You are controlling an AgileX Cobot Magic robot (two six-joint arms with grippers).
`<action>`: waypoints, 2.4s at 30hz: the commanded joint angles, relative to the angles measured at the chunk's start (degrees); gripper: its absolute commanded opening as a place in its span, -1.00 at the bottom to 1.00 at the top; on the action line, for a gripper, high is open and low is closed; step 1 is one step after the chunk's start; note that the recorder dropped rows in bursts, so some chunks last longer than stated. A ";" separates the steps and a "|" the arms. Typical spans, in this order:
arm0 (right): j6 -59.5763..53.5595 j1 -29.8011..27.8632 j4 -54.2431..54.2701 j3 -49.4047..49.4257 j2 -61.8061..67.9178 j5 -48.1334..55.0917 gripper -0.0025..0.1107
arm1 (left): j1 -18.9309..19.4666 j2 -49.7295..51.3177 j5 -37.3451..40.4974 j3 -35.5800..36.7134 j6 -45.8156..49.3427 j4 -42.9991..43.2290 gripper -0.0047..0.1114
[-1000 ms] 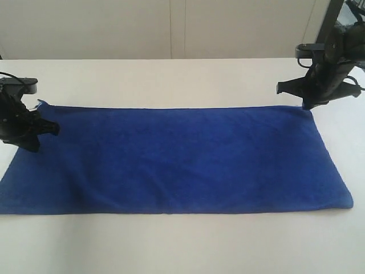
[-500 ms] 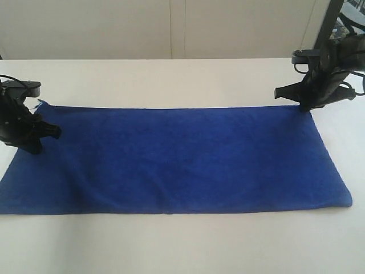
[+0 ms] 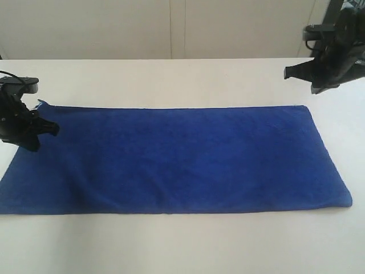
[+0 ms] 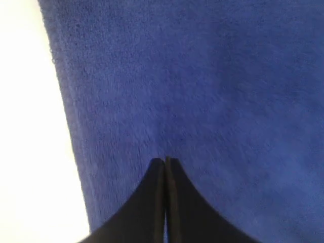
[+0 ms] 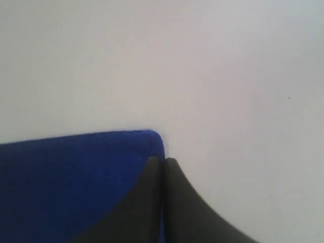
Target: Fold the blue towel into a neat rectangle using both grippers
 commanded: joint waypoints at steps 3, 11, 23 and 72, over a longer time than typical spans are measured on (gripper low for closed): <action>-2.41 0.10 -0.23 2.76 -7.17 8.70 -0.96 | -0.43 -5.68 13.90 0.12 2.61 -0.65 -0.92; -2.76 1.86 0.01 17.88 -14.74 7.15 -0.96 | -3.90 -10.33 14.18 7.28 3.43 -0.65 -0.92; -4.89 2.37 4.00 30.25 -14.57 -6.00 -0.96 | -3.90 -9.12 7.82 14.42 3.43 1.09 -0.92; -8.49 2.37 5.18 37.34 -18.84 10.22 -0.96 | -3.90 -13.21 8.11 10.77 3.82 3.18 -0.92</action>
